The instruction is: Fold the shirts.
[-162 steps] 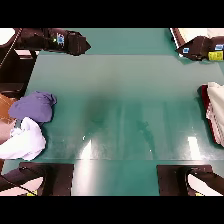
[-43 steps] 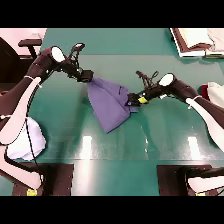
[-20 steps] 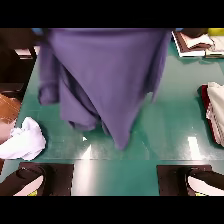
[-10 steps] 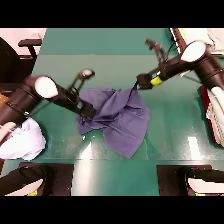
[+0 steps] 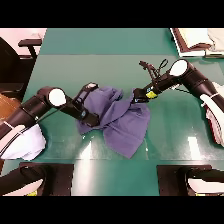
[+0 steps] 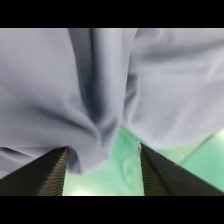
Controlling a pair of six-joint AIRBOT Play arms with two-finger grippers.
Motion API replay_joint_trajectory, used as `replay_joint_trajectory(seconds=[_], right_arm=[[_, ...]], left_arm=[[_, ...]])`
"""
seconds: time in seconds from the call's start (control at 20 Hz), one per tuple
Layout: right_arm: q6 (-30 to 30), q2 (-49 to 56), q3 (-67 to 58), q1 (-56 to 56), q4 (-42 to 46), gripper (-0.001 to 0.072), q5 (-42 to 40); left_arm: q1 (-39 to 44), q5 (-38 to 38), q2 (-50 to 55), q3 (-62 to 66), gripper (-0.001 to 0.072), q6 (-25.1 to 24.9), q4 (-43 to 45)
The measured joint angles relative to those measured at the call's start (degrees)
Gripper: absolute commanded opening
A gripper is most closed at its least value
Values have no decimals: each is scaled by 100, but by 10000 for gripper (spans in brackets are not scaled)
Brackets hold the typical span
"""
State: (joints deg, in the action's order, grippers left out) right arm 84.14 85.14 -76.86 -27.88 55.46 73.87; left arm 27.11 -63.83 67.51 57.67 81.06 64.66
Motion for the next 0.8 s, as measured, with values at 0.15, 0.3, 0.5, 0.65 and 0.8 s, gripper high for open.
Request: replay_joint_trajectory(seconds=[0.15,0.3,0.5,0.65,0.8], right_arm=[[0,-7,24,0,-22,26,0],[-4,-125,31,61,-37,450,-96],[-15,-560,31,396,-42,449,-492],[-20,-907,31,741,-39,449,-629],[-24,-1097,33,979,-39,448,-645]], left_arm=[[-610,240,7,564,522,-61,232],[-1429,533,138,938,523,-61,330],[-2286,785,688,1126,523,-61,238],[-2581,977,1325,1172,523,-251,-98],[-2688,1078,1947,1187,523,-487,-551]])
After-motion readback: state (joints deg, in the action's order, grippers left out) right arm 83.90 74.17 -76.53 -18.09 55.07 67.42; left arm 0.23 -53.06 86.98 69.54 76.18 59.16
